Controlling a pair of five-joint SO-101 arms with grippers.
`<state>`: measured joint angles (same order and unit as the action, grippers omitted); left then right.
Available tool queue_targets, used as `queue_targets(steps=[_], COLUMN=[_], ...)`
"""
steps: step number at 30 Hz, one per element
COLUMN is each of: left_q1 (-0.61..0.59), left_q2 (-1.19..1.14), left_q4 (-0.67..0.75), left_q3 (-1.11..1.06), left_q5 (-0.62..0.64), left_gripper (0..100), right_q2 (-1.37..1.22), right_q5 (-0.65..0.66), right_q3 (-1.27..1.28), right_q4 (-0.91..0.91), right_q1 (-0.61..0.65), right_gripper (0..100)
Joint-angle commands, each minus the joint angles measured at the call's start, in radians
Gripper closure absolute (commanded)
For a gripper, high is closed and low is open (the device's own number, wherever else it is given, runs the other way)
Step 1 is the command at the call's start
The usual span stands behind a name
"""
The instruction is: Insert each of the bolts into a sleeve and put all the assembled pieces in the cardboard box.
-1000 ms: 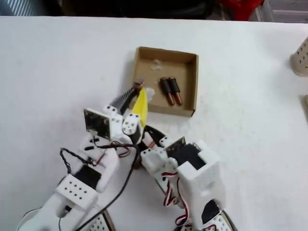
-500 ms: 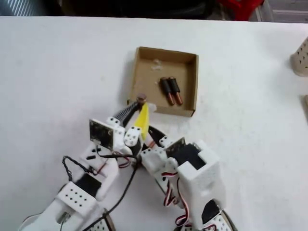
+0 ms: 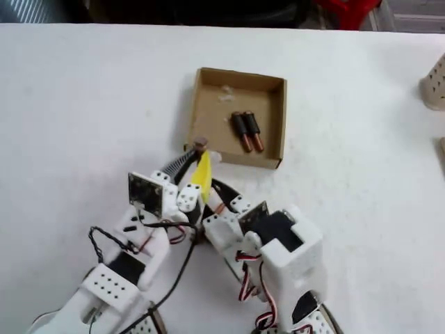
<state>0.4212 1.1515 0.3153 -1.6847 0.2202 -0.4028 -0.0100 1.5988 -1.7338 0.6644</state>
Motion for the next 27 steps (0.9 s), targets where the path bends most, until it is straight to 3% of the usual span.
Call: queue_targets(steps=[1, 17, 27], left_q1=[-0.001, -0.002, -0.001], left_q2=[0.028, 0.027, 0.027], left_q4=[0.028, 0.031, 0.103], left_q3=[0.009, 0.008, -0.002], left_q5=[0.005, 0.005, 0.008], left_gripper=[98, 98, 98], right_q2=[0.048, 0.048, 0.048], right_q5=[0.015, 0.015, 0.015], right_q3=[0.011, 0.011, 0.011], right_q4=[-0.024, -0.024, -0.024], right_q1=[-0.001, 0.004, 0.005], right_gripper=[98.2, 98.2, 98.2])
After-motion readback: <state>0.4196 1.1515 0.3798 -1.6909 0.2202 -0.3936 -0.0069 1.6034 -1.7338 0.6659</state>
